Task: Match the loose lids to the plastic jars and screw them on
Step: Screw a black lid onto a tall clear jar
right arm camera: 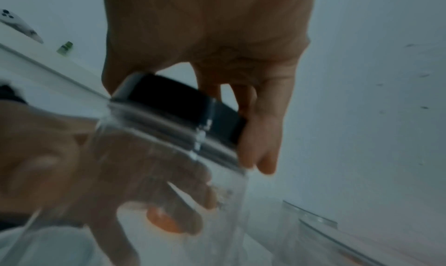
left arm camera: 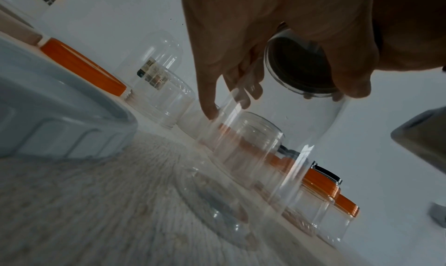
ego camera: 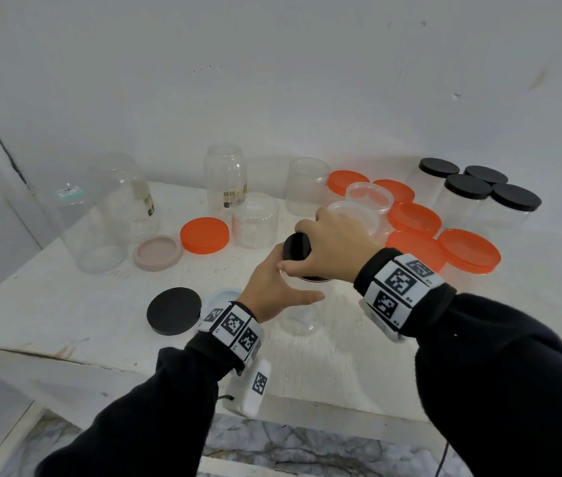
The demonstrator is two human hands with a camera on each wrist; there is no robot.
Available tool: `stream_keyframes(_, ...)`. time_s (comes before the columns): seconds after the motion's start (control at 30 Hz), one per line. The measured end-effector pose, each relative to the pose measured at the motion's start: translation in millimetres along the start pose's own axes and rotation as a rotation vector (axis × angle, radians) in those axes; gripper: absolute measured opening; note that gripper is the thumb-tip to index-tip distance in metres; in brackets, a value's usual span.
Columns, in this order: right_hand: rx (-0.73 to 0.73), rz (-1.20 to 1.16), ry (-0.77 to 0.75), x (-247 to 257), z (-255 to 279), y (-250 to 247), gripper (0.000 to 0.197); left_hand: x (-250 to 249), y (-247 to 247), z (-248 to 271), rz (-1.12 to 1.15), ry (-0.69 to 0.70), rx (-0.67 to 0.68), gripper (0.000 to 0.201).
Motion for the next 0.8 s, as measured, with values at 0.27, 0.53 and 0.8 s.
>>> stream_keyframes(0.27, 0.345, -0.161, -0.222, -17.2, 0.7, -19.4, 0.078, -0.7, -3.0, 2.2, 0.028, 0.003, 0.03, 0.082)
stream_keyframes(0.53, 0.132, -0.149, -0.241, -21.4, 1.6, -11.4, 0.069, 0.7, 2.3, 2.8, 0.03, 0.014, 0.009, 0.077)
stream_keyframes(0.8, 0.102, 0.068, -0.027, -6.7, 0.3, -8.6, 0.08, 2.1, 6.5, 3.6, 0.036, 0.015, -0.026, 0.079)
Point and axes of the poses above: each hand's wrist, its own z-axis away from the middle knuckle, its own y-axis out of the palm, x = y × z, the point moved 1 cm from there along -z, towards the middle knuckle, and after that the axes turned 2 degrees about -y, right-handed, at the moved point
